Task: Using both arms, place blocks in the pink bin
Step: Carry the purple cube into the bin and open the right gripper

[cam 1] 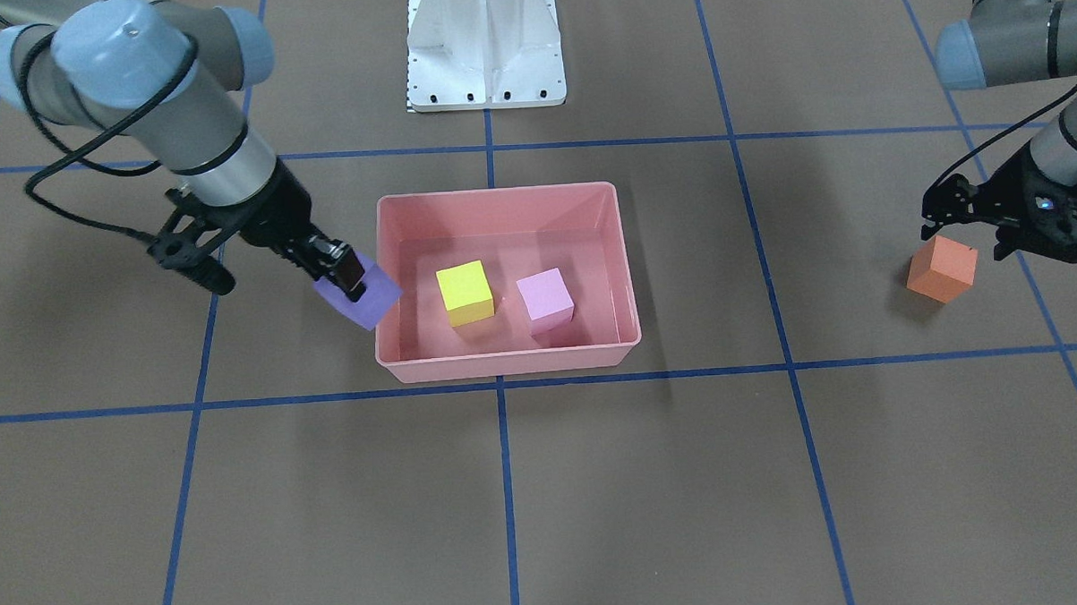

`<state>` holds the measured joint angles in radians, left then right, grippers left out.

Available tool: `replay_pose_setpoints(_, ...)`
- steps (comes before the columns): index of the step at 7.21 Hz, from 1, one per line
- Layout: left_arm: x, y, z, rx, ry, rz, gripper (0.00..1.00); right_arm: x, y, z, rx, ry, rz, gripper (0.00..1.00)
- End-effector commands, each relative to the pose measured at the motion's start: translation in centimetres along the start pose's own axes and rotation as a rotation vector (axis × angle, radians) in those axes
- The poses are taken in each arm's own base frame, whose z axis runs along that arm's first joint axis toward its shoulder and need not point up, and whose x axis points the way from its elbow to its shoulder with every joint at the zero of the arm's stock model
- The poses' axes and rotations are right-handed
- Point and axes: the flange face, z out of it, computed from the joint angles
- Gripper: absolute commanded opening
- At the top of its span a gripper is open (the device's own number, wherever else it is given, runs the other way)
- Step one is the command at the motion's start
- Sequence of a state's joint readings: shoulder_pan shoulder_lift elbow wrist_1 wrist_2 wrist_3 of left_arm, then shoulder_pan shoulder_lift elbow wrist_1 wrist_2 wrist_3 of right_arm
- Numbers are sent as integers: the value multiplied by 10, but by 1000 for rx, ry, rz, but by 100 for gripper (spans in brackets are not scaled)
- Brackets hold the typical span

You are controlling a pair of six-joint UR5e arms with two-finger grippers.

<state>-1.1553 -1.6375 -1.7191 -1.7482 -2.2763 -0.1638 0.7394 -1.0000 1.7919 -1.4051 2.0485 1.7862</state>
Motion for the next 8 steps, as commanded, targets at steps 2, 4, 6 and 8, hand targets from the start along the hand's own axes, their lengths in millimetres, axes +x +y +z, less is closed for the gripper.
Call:
replay_pose_setpoints(2, -47, -8, 23, 6, -1, -18, 100, -27, 113, 35, 4, -5, -18, 0)
replay_pose_setpoints(4, -53, -7, 30, 1, -2, -40, 100, -16, 127, 50, 10, 14, -32, 49)
replay_pose_setpoints(6, -55, 1, 32, 5, 2, -68, 100, -10, 140, 58, -1, 26, -45, 72)
replay_pose_setpoints(8, -51, 13, 41, -31, 74, -113, 100, -6, 146, 52, -17, 20, -55, 100)
